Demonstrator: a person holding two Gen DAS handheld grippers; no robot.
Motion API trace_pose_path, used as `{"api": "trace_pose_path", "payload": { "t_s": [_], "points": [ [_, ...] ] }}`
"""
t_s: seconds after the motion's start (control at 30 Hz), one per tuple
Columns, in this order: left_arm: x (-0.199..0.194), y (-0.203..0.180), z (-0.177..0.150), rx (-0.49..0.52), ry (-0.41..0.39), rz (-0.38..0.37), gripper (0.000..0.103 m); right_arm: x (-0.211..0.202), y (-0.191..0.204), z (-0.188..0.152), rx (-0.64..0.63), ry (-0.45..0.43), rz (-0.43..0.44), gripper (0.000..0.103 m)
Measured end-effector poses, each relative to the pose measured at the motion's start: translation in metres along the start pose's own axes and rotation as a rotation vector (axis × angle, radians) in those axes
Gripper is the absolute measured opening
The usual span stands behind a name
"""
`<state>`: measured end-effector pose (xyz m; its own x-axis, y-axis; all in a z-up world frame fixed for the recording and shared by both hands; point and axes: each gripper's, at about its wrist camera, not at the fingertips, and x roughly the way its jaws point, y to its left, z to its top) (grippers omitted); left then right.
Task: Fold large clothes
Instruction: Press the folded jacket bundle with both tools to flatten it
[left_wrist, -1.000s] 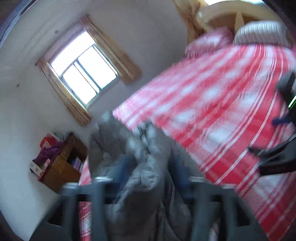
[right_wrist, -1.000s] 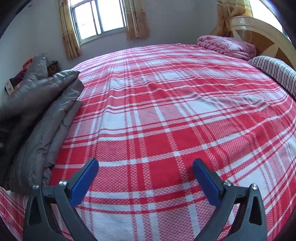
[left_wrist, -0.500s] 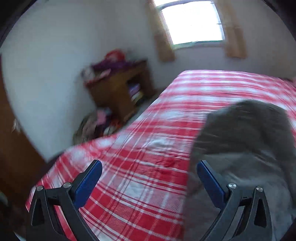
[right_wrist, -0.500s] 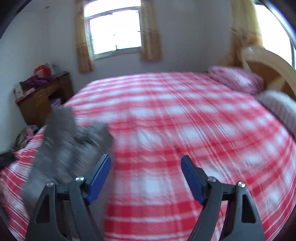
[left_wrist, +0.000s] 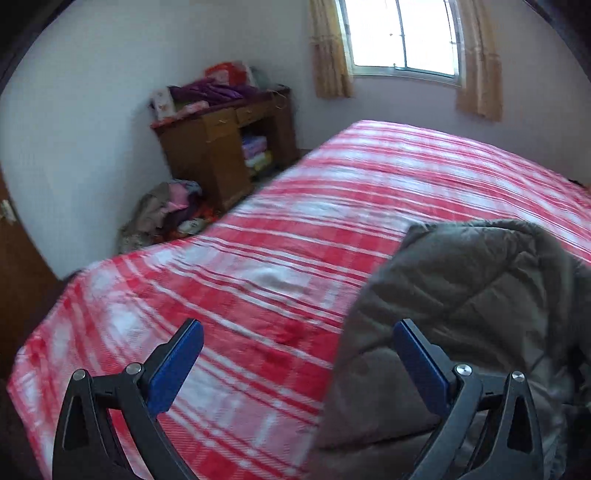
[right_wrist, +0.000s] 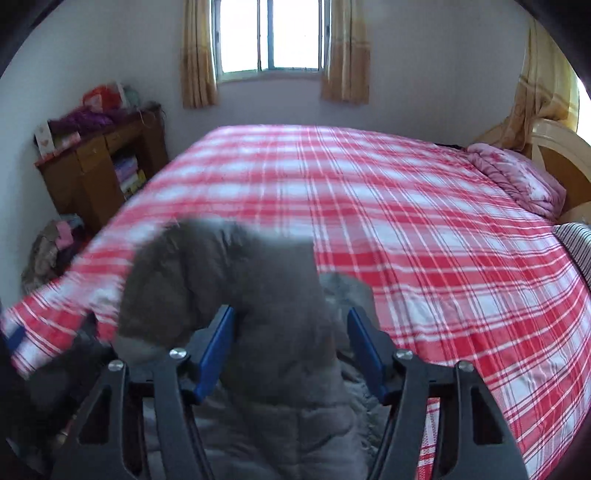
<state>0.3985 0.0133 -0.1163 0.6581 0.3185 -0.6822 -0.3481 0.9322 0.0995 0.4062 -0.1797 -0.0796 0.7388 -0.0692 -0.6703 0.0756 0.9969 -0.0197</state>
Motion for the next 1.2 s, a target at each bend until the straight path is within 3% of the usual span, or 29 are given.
{"api": "trace_pose_path", "payload": {
  "t_s": [0.1,0.33,0.6,1.2],
  "points": [
    [0.007,-0.022,-0.013,0.034,0.018,-0.017,0.102,0.018,-0.021,-0.023,0.033,0.013,0.004,0.064],
    [0.008,-0.068,-0.032,0.136,-0.036,0.028,0.102,0.039,-0.057,-0.044,0.102,0.018,0.014,0.064],
    [0.022,-0.066,-0.041,0.095,-0.025,0.0,0.102,0.051,-0.065,-0.057,0.113,0.005,0.047,0.064],
    [0.029,-0.072,-0.049,0.099,-0.029,0.014,0.102,0.072,-0.069,-0.07,0.134,0.029,0.079,0.067]
  ]
}}
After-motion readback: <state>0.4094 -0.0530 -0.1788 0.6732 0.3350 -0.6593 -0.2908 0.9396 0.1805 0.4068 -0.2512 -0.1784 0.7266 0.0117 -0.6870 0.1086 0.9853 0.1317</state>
